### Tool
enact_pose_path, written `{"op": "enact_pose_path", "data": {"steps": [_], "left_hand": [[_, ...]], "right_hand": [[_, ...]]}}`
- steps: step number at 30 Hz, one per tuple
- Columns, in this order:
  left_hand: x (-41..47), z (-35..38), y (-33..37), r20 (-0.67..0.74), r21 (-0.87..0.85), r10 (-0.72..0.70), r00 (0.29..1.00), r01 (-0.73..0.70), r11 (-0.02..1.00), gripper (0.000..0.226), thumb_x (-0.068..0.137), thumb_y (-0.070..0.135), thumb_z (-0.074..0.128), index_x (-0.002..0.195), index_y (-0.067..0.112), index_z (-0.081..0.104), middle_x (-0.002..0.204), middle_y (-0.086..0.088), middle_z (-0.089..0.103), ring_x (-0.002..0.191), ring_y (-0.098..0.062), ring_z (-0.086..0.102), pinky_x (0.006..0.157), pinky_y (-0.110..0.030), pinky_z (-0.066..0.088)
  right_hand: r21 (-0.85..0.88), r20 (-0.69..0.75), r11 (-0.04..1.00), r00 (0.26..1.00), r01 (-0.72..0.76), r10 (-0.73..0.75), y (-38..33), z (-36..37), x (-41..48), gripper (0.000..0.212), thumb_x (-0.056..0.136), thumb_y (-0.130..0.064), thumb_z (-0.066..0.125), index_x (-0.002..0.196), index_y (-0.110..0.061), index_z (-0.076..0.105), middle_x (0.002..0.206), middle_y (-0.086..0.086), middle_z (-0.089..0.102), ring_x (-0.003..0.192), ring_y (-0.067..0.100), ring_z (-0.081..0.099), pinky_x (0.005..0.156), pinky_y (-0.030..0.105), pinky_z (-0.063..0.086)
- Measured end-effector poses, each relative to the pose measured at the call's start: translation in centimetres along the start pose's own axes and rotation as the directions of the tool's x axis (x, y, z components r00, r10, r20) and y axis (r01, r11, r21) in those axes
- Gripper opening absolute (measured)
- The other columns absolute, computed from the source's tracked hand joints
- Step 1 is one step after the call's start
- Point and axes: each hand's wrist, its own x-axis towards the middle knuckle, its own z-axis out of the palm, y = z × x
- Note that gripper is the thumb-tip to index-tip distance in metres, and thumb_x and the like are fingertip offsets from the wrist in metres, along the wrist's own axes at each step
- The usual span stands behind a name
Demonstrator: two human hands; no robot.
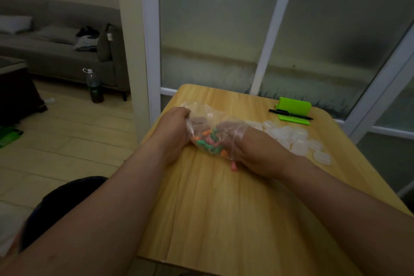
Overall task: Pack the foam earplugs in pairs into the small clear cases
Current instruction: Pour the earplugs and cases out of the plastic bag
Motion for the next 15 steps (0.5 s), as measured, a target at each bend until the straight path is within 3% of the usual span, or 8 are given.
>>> {"op": "enact_pose_path", "data": {"steps": [2,5,8,10,11,13,15], "left_hand": [[0.2,0.1,-0.3,-0.007,-0.014,-0.003,1.0,0.003,1.0,0.02,0.108,0.016,0.04,0.1,0.007,0.055,0.111,-0.029,0.074,0.106,-0.043,0.073,0.097,-0.063,0.056],[0.3,-0.1,-0.5,-0.031,0.03,0.004,1.0,-0.003,1.0,0.027,0.105,0.013,0.043,0.104,-0.004,0.063,0.108,-0.031,0.074,0.103,-0.041,0.074,0.097,-0.062,0.056],[0.4,0.0,-0.6,-0.08,0.047,0.037,0.996,-0.033,0.998,0.027,0.107,0.015,0.046,0.117,-0.004,0.062,0.101,-0.022,0.072,0.088,-0.031,0.072,0.085,-0.045,0.062],[0.4,0.2,-0.7,-0.108,0.039,0.055,0.993,-0.052,0.998,0.023,0.108,0.019,0.047,0.123,0.005,0.058,0.101,-0.014,0.07,0.083,-0.025,0.07,0.075,-0.037,0.063],[0.3,0.2,-0.8,-0.127,0.044,0.063,0.99,-0.058,0.997,0.027,0.108,0.02,0.048,0.126,0.004,0.058,0.109,-0.018,0.071,0.089,-0.029,0.072,0.078,-0.04,0.063],[0.5,0.3,-1.1,-0.143,0.059,0.064,0.988,-0.056,0.997,0.037,0.106,0.023,0.049,0.131,-0.003,0.058,0.129,-0.029,0.066,0.111,-0.043,0.07,0.094,-0.053,0.06],[0.5,0.5,-1.4,-0.123,0.037,0.055,0.991,-0.05,0.998,0.04,0.105,0.024,0.049,0.132,-0.004,0.057,0.134,-0.031,0.062,0.121,-0.049,0.063,0.096,-0.057,0.059]], "right_hand": [[-0.081,0.018,0.996,0.999,0.031,-0.029,0.3,0.2,0.6,0.031,0.111,-0.031,0.053,0.135,-0.021,0.069,0.121,-0.017,0.068,0.102,-0.003,0.064,0.101,0.028,0.052],[-0.1,-0.011,0.993,0.998,0.057,-0.058,-0.2,0.1,0.9,0.047,0.113,-0.051,0.035,0.135,-0.025,0.068,0.127,-0.001,0.074,0.121,0.006,0.062,0.114,0.031,0.043],[-0.076,-0.074,0.997,0.997,0.029,-0.034,-0.5,0.1,0.4,0.061,0.109,-0.062,0.029,0.155,-0.029,0.051,0.158,-0.004,0.053,0.147,0.006,0.041,0.124,0.021,0.024],[-0.046,-0.115,0.999,0.993,-0.001,-0.004,-0.3,0.2,0.0,0.067,0.107,-0.065,0.029,0.163,-0.03,0.036,0.164,-0.007,0.044,0.149,0.002,0.034,0.119,0.01,0.015],[-0.026,-0.124,1.0,0.992,-0.002,-0.002,-0.2,0.4,0.0,0.065,0.108,-0.062,0.031,0.164,-0.031,0.034,0.165,-0.009,0.043,0.15,0.001,0.033,0.12,0.01,0.015],[0.019,-0.133,0.999,0.99,0.043,-0.04,-0.3,0.7,0.0,0.054,0.112,-0.05,0.038,0.161,-0.028,0.041,0.158,-0.01,0.049,0.144,0.001,0.04,0.122,0.015,0.024],[-0.02,-0.129,0.996,0.987,0.09,-0.092,-0.1,1.3,0.5,0.038,0.113,-0.034,0.043,0.145,-0.02,0.059,0.142,-0.005,0.062,0.127,0.007,0.054,0.114,0.023,0.039]]}}
